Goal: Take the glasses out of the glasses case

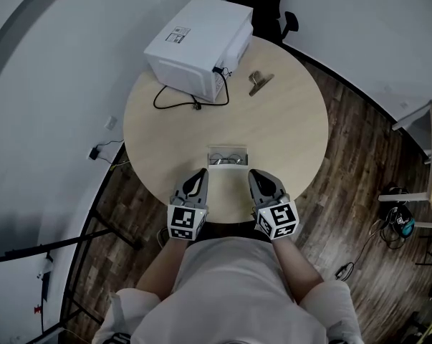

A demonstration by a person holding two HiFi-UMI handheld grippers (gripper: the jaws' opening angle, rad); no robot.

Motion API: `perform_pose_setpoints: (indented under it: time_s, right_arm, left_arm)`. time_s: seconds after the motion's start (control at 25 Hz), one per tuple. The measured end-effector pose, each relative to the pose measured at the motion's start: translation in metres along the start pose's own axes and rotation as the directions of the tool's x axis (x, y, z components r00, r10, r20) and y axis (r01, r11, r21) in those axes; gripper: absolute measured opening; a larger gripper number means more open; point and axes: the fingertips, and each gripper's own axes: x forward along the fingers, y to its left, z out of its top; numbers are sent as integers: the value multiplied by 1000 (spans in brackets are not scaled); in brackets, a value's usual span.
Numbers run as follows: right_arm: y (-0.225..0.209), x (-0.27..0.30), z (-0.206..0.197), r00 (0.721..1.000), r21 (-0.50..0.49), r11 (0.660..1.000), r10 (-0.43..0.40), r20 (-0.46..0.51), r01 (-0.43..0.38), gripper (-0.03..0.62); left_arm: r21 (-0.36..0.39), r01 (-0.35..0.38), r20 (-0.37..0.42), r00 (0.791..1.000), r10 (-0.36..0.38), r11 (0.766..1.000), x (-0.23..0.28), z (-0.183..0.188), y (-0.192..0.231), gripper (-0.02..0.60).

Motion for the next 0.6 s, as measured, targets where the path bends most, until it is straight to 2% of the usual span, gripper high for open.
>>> perform_pose_setpoints:
  time_s: [0.12, 0.28, 0.36, 0.52, 0.6]
  right_arm:
    - [5, 3, -2, 1000, -79, 997, 8, -27, -10, 12]
    - [10, 10, -5, 998, -135, 990, 17, -61, -26, 12]
    - [13, 16, -10, 995, -205, 978, 20, -94, -39, 12]
    - [18, 32, -26, 980, -402, 909, 33, -198, -111, 12]
    - [18, 43, -35, 964, -462, 872, 43, -262, -164, 12]
  left_arm:
    - [-15, -2, -9, 1000, 2, 1000, -4, -7, 1, 8]
    - [-31, -21, -2, 1000, 21, 999, -11, -10, 6, 8]
    - [-38, -28, -4, 1000, 27, 999, -13, -9, 8, 8]
    - [-38, -32, -19, 999, 31, 999, -18, -12, 9, 8]
    - [-40, -32, -16, 999, 32, 999, -21, -11, 11, 8]
